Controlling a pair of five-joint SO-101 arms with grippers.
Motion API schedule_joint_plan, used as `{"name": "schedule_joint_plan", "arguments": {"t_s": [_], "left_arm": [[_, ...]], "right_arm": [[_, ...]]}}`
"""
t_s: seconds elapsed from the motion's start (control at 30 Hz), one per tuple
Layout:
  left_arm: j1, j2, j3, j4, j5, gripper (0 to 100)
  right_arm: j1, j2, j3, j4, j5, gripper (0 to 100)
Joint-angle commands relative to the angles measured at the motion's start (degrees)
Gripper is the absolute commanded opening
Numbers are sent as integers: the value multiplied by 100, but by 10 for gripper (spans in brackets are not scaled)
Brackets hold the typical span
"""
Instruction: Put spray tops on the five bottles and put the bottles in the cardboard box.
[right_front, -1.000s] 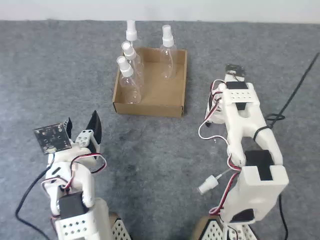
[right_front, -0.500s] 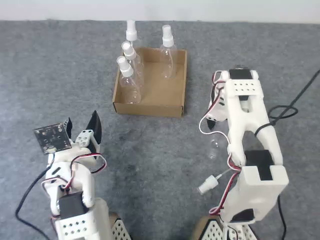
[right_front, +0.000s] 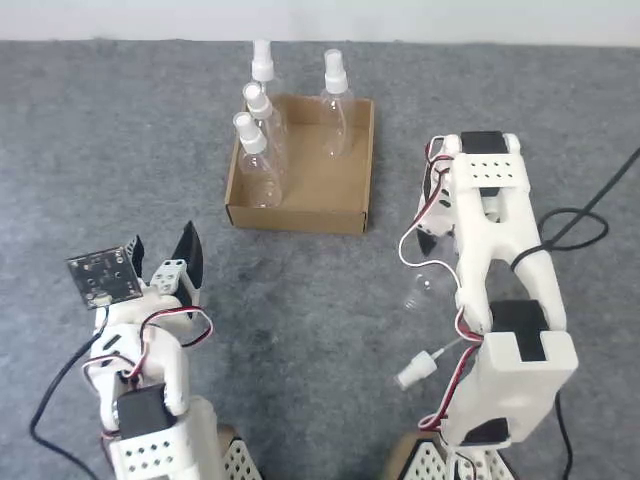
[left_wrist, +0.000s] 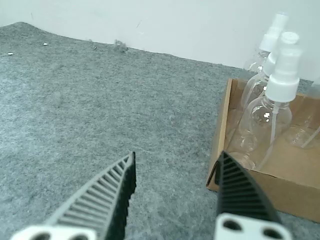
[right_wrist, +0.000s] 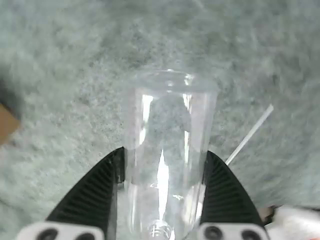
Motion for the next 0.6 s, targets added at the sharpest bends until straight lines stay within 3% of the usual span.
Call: {"name": "schedule_joint_plan", "arguments": {"t_s": [0.0, 0.57], "left_arm": [[-26, -88, 4, -202, -62, 235], [-26, -88, 4, -202, -62, 235]], "right_arm": [[-13, -136, -369, 84, -721, 74], [-13, -119, -334, -119, -2426, 74]]}}
